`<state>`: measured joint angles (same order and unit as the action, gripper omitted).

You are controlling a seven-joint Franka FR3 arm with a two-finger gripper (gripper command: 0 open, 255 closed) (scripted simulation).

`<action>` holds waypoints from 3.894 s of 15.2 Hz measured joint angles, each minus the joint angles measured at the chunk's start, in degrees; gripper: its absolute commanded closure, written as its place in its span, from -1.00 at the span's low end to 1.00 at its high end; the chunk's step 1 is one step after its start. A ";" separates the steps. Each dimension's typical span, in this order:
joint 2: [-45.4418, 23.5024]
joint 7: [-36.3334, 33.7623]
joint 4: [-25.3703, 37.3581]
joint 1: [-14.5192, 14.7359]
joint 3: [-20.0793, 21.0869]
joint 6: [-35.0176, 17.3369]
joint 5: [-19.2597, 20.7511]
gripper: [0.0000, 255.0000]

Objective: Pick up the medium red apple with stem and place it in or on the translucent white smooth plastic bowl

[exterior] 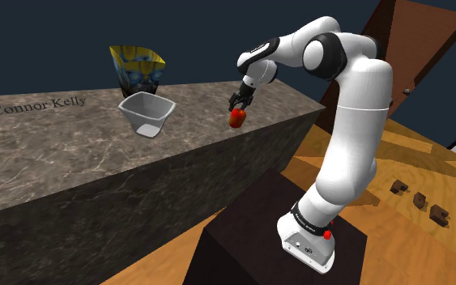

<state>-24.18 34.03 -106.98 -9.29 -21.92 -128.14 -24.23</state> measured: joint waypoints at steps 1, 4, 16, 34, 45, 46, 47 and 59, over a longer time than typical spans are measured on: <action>0.00 0.00 0.00 0.00 0.00 0.00 0.00 1.00; 0.06 -0.01 0.07 0.01 0.00 -0.02 -0.01 1.00; 1.82 -1.13 0.72 0.38 -0.60 2.28 1.28 1.00; 7.79 -5.47 6.50 1.28 -2.25 13.03 5.71 1.00; 9.74 -7.42 12.28 1.20 -2.79 20.37 7.33 1.00; 10.00 -7.61 12.64 1.22 -2.83 20.95 7.49 1.00; 9.72 -7.74 14.02 1.06 -2.87 22.05 7.47 1.00; 11.94 -17.70 15.87 7.02 0.18 23.94 9.39 1.00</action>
<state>-12.24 16.33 -91.11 -2.27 -21.74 -104.20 -14.83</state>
